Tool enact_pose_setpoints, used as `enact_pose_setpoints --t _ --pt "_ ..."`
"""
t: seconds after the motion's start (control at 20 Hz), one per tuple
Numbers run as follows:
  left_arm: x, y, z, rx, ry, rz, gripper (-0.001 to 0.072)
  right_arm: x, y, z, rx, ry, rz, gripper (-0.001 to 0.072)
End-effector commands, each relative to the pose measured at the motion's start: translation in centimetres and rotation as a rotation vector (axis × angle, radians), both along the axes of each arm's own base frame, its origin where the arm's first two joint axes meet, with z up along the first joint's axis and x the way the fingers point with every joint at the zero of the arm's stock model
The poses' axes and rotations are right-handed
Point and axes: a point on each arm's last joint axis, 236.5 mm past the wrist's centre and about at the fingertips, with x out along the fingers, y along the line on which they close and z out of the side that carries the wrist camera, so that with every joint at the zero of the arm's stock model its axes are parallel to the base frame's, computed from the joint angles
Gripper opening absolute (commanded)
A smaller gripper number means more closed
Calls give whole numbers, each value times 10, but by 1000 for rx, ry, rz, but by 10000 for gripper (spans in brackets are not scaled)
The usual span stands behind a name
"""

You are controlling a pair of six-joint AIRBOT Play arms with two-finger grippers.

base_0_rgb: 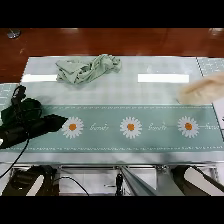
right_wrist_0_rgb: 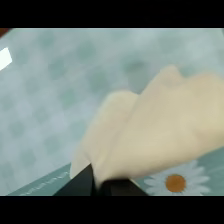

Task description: Fold the shirts.

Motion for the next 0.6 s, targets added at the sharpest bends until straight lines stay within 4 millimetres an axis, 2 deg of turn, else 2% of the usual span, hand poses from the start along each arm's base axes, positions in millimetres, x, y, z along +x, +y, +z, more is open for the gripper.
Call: enact_pose_setpoints --t 0.0,0.1,0.2,0.3,0.35,0.4,0.45,0.55 --pt "0 0 0 1 1 0 21 -94 -55 -49 -26 212 -269 34" --pt "0 0 0 1 1 0 21 -153 -72 -76 -41 327 -426 34" --pt "0 0 0 1 1 0 21 -213 -77 -100 -67 442 -584 34" --pt "0 0 0 0 1 -1 21 -253 -72 -119 -107 530 -671 35" --pt "-2 -3 0 -13 9 -4 20 -264 -71 -127 -133 559 -679 87" --pt "-3 -8 3 -39 13 -9 21 -262 -74 -133 -147 549 -676 388" --pt "-4 -12 5 -51 7 -26 21 -254 -77 -136 -143 528 -651 627" --pt "0 -16 8 -50 -18 -65 21 -228 -83 -132 -109 453 -616 625"
